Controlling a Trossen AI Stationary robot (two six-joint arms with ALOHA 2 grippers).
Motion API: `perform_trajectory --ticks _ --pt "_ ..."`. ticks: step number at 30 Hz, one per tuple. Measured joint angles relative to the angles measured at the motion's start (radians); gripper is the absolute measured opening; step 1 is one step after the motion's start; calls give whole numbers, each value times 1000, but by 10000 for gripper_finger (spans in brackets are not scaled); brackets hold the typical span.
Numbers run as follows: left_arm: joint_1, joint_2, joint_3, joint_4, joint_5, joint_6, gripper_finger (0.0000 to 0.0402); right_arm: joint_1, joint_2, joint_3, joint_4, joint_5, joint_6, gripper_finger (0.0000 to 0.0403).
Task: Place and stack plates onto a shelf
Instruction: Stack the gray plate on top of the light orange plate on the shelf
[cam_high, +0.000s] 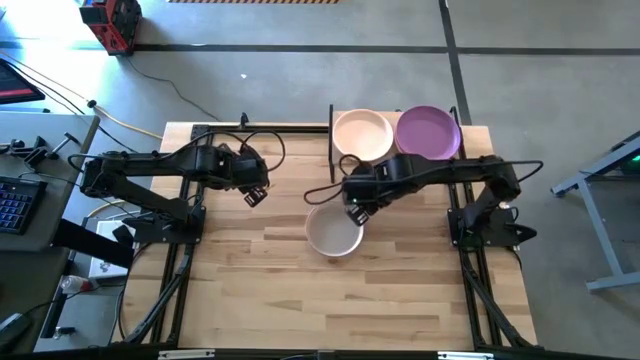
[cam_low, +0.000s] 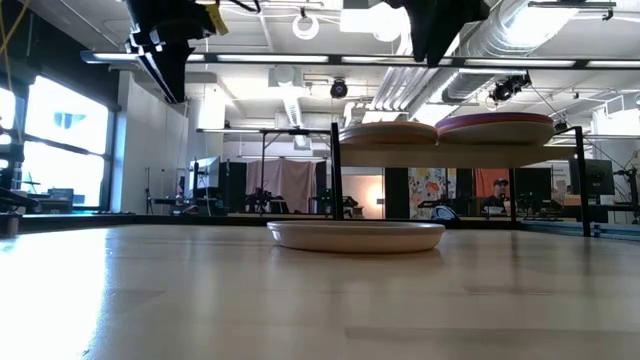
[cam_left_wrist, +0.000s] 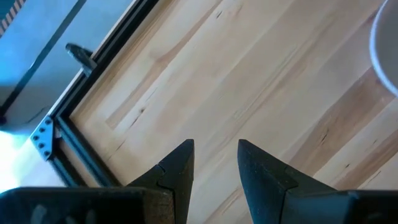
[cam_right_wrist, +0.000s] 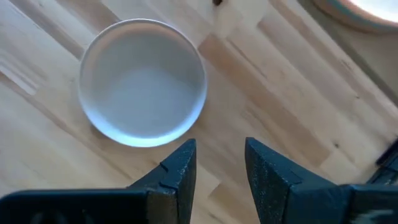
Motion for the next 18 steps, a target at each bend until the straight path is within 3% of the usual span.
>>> perform_trajectory --ticks 6,9,14,18 --pt "0 0 0 -73 -4 -53 111 -51 -30 -3 -58 -39 -87 113" --pt "0 0 0 -77 -4 -69 111 -60 -120 -103 -2 -59 -112 113" --pt "0 0 0 -73 -4 -77 111 -39 -384 -449 115 -76 164 113" --pt "0 0 0 -67 -4 -76 111 27 -584 -659 368 -133 361 113"
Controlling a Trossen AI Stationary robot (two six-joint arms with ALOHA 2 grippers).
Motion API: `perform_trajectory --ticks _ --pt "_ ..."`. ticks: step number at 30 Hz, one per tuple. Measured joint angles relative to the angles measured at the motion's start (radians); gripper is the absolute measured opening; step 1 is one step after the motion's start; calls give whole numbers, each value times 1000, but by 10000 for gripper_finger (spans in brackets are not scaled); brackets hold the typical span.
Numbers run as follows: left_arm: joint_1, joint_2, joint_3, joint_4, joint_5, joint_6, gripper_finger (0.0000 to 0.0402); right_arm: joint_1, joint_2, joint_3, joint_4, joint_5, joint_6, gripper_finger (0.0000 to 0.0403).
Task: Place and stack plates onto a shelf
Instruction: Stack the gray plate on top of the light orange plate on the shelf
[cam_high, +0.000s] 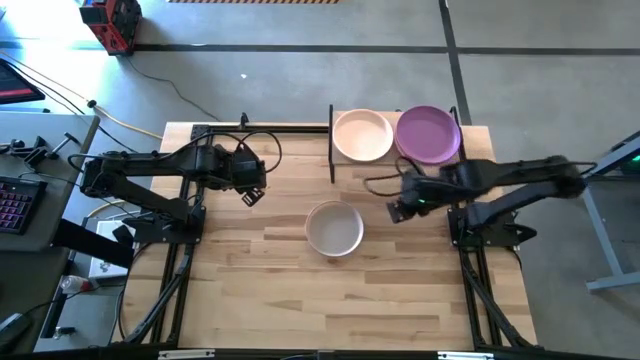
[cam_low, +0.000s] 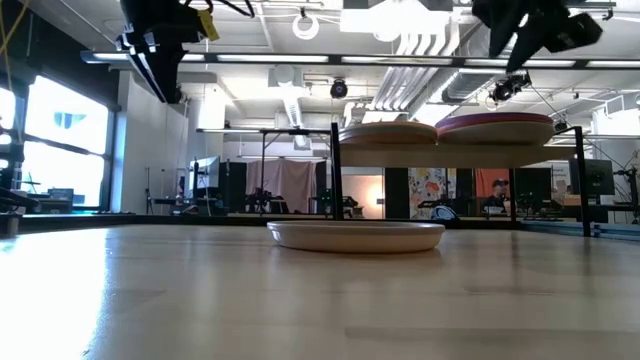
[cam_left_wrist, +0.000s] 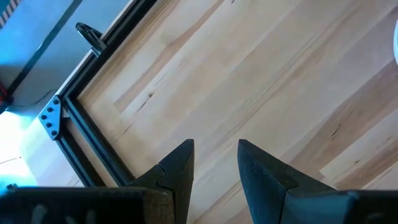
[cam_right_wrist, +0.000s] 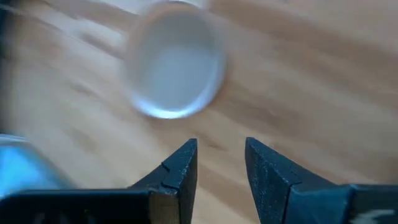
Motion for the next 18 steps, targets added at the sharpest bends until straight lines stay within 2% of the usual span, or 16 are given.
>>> perform_trajectory --ticks 4,8,14,18 --pt "0 0 0 0 -4 -1 111 49 -125 -161 249 20 141 113" --pt "0 0 0 3 -4 12 111 77 -158 -293 438 54 276 113" --pt "0 0 0 3 -3 82 111 82 -88 -436 740 50 394 113" --pt "0 0 0 3 -3 106 111 82 8 -427 816 68 382 113"
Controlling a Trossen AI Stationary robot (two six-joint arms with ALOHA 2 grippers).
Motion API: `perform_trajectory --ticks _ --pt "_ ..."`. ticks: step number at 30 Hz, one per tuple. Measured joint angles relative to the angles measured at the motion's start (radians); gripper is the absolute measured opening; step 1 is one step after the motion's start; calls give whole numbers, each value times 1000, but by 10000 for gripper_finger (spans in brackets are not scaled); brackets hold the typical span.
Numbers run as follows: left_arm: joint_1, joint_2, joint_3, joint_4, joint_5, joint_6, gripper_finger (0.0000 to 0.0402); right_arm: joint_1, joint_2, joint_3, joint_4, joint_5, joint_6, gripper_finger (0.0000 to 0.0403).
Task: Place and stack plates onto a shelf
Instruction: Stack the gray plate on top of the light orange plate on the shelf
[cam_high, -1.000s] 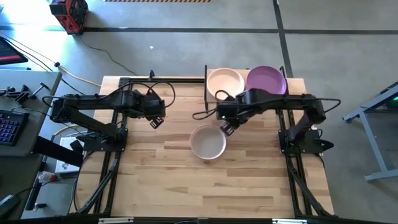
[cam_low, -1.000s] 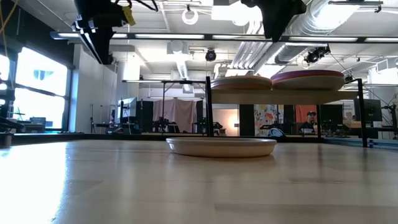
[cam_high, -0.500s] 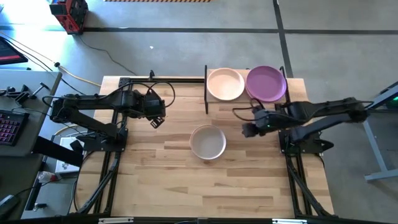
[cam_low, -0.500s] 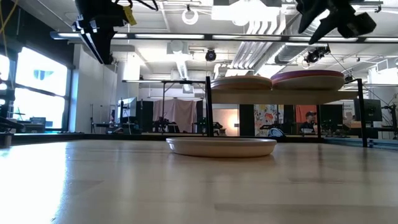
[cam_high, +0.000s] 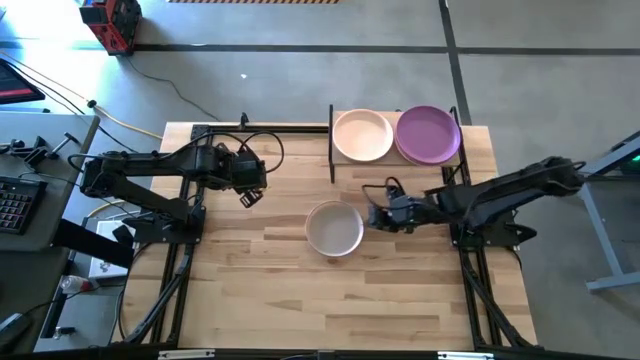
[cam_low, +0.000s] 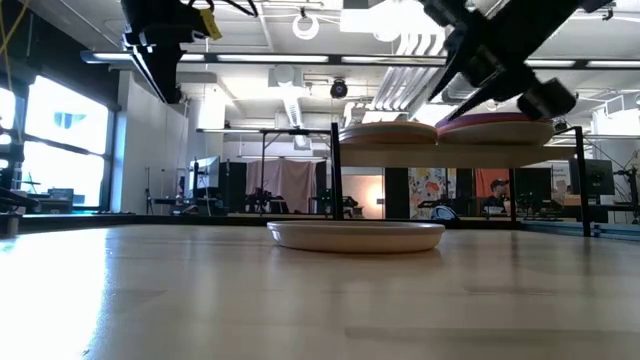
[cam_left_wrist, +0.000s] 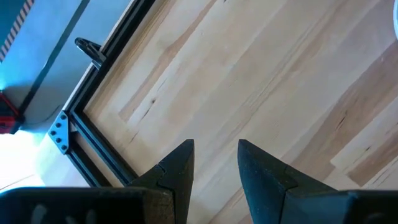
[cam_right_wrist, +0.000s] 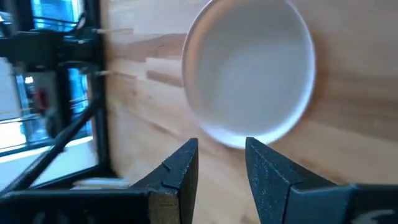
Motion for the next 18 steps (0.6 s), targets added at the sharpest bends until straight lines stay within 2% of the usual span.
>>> perform_trajectory --ticks 5,11,18 --pt "0 0 0 2 1 23 111 0 157 75 1 34 -48 113" --pt "0 0 0 5 2 65 111 -1 330 144 -66 29 35 113" --pt "0 0 0 21 2 63 111 -8 429 196 -168 16 87 113"
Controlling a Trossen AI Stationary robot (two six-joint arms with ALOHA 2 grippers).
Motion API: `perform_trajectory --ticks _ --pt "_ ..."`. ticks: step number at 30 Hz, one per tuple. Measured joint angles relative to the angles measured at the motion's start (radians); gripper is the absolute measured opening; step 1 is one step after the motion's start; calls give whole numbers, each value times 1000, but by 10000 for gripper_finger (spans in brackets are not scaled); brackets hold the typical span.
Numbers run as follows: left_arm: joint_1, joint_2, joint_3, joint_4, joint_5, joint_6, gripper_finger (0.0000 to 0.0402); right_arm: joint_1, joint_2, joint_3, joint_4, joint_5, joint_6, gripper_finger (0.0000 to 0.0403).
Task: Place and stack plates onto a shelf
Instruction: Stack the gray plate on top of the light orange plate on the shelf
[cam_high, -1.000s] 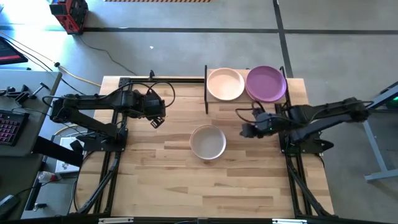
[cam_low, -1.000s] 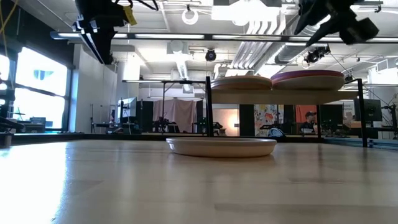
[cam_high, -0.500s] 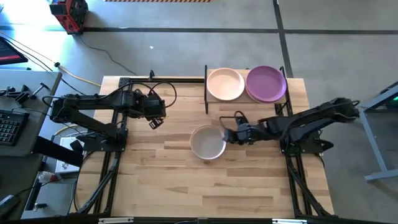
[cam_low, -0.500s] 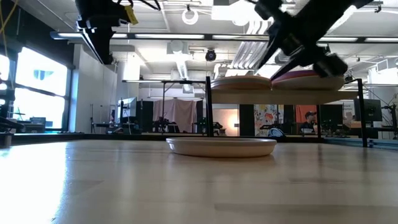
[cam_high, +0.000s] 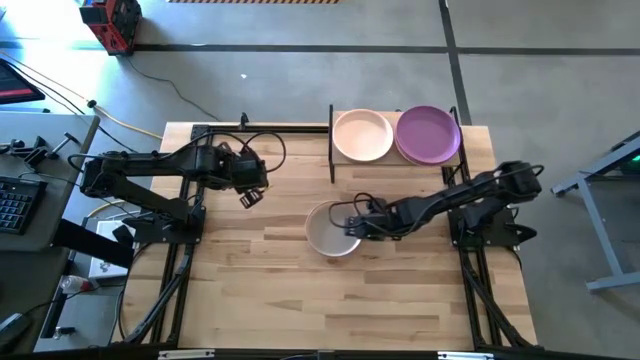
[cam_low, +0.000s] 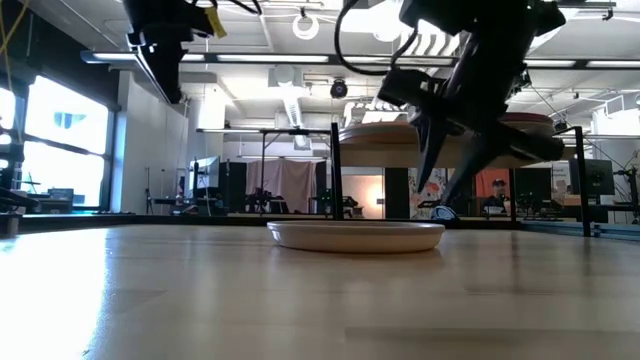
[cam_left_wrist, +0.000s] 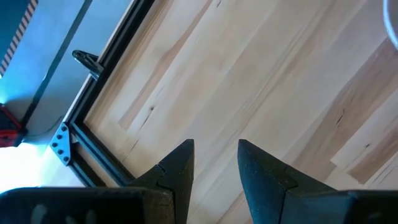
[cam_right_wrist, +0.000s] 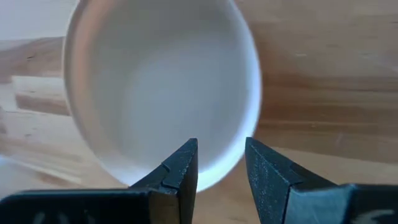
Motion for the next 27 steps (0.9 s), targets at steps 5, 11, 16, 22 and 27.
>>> perform_trajectory --ticks 5,11,16,22,27 --pt "0 0 0 29 1 0 111 -7 39 2 -1 -1 3 113" --pt "0 0 0 44 31 8 111 -7 66 2 -24 -2 23 113" --pt "0 0 0 52 31 7 111 -7 98 2 -19 -4 30 113" --pt "0 0 0 67 40 7 111 -15 141 2 2 -35 28 111" --pt "0 0 0 93 50 7 111 -19 152 2 2 -41 27 74"
